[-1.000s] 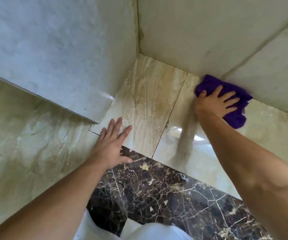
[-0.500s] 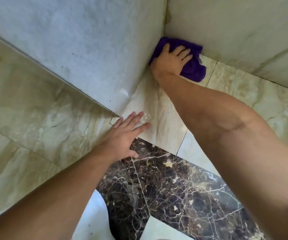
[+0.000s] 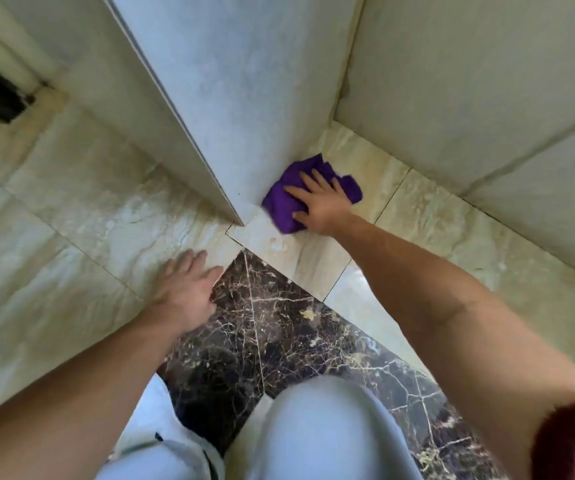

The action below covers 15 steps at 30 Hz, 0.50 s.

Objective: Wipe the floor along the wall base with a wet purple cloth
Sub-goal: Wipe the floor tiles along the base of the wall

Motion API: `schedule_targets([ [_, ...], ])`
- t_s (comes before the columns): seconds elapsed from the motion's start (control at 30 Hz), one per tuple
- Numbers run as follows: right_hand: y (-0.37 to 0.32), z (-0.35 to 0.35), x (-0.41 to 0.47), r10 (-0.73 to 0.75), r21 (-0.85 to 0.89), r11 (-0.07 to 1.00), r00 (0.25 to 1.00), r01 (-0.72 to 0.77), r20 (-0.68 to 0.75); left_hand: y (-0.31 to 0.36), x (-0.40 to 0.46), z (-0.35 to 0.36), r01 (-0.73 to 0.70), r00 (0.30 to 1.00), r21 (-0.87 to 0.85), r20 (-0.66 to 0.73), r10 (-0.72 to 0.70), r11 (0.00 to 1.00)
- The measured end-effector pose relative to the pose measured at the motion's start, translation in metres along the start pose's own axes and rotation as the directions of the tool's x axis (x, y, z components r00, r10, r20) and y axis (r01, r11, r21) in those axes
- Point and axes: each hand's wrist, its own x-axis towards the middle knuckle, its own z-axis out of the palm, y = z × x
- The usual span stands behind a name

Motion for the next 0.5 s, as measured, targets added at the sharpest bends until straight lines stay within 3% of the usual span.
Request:
schedule_targets([
  [0.07,0.025,-0.022,0.019,0.146,-0.008,0.989,0.989,-0.146,-0.003,-0.008,-0.002,-0.004,0.034,0.998,-0.055,0.049,-0.031,0.998],
  [0.13,0.056,-0.041,0.04,0.334,0.09,0.938,0.942,-0.336,0.032,-0.012,0.003,0.003,0.073,0.995,-0.123,0.081,-0.063,0.99],
  [0.23,0.065,-0.039,0.066,0.456,0.19,0.874,0.89,-0.448,0.004,-0.015,0.019,0.026,0.115,0.991,-0.192,0.089,-0.099,0.975],
  [0.37,0.011,0.004,0.058,0.377,0.169,0.922,0.906,-0.348,-0.19,-0.016,0.022,0.048,0.092,0.994,-0.201,0.078,-0.078,0.975],
  [0.5,-0.055,0.055,-0.008,0.18,0.122,0.98,0.965,-0.158,-0.191,-0.017,0.02,0.04,0.118,0.988,-0.251,0.126,-0.089,0.961],
])
